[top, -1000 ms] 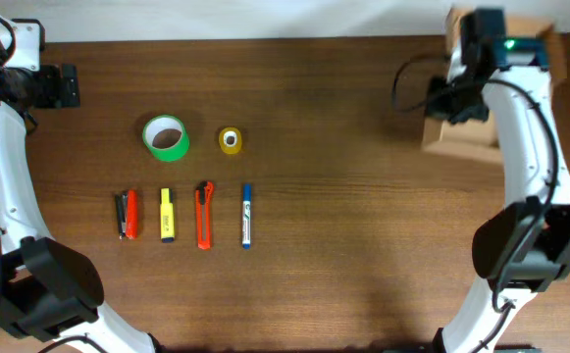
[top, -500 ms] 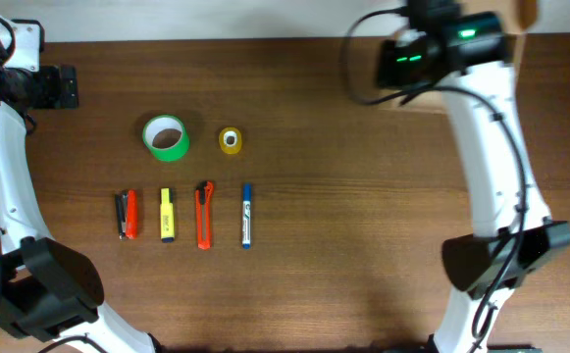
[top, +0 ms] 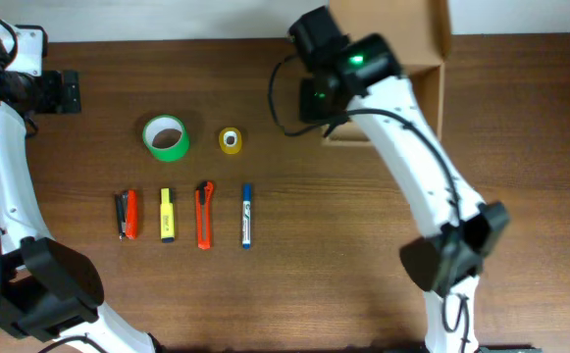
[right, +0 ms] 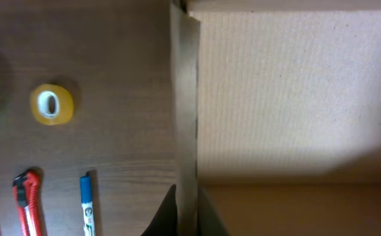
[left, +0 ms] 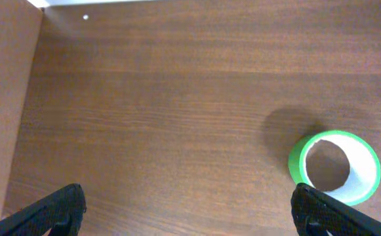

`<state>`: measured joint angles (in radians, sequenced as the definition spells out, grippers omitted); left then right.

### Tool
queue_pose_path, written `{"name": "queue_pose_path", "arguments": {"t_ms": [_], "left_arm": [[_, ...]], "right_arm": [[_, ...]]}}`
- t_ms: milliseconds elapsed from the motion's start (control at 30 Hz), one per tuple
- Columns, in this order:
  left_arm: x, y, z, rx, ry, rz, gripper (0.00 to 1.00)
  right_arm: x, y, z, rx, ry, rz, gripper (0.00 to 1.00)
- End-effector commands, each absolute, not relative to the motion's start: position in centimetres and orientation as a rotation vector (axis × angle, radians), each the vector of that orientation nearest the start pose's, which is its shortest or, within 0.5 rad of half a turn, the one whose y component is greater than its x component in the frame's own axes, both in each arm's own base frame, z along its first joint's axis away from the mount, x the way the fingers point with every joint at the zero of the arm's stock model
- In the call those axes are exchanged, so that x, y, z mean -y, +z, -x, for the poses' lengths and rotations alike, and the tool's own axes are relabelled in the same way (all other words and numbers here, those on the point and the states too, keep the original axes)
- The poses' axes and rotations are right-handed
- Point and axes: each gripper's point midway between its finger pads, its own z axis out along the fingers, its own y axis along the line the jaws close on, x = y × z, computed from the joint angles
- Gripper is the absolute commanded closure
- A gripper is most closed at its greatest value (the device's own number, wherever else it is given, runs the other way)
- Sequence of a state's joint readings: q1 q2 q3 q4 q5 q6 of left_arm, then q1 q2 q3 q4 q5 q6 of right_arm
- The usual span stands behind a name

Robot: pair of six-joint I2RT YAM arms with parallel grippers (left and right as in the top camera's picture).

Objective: Pack container
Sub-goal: 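Push the cardboard box leftward toward the center with the right gripper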

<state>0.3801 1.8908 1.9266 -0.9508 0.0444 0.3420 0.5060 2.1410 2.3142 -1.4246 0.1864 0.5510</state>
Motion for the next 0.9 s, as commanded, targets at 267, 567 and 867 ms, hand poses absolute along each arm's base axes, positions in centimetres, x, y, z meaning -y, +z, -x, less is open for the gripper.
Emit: {"name": "queue_pose_path", "arguments": {"t_ms": [267,567,867], "left_arm": [[-17.6,23.0,-45.6,-2.550,0.245,0.017,0.00],[-17.5,22.8,-45.3,-2.562,0.239,0.018,0.00],[-17.5,22.8,-45.3,-2.566,0.237,0.022,0.00]], "right_arm": [[-23.6,15.8,-44.2,-2.770,0.014,-0.298,0.96],[-25.9,13.3,-45.5,-2.766,0.072,-0.279,0.96],[-26.5,9.9,-44.5,-2.860,0.061,-0.329,0.96]]}}
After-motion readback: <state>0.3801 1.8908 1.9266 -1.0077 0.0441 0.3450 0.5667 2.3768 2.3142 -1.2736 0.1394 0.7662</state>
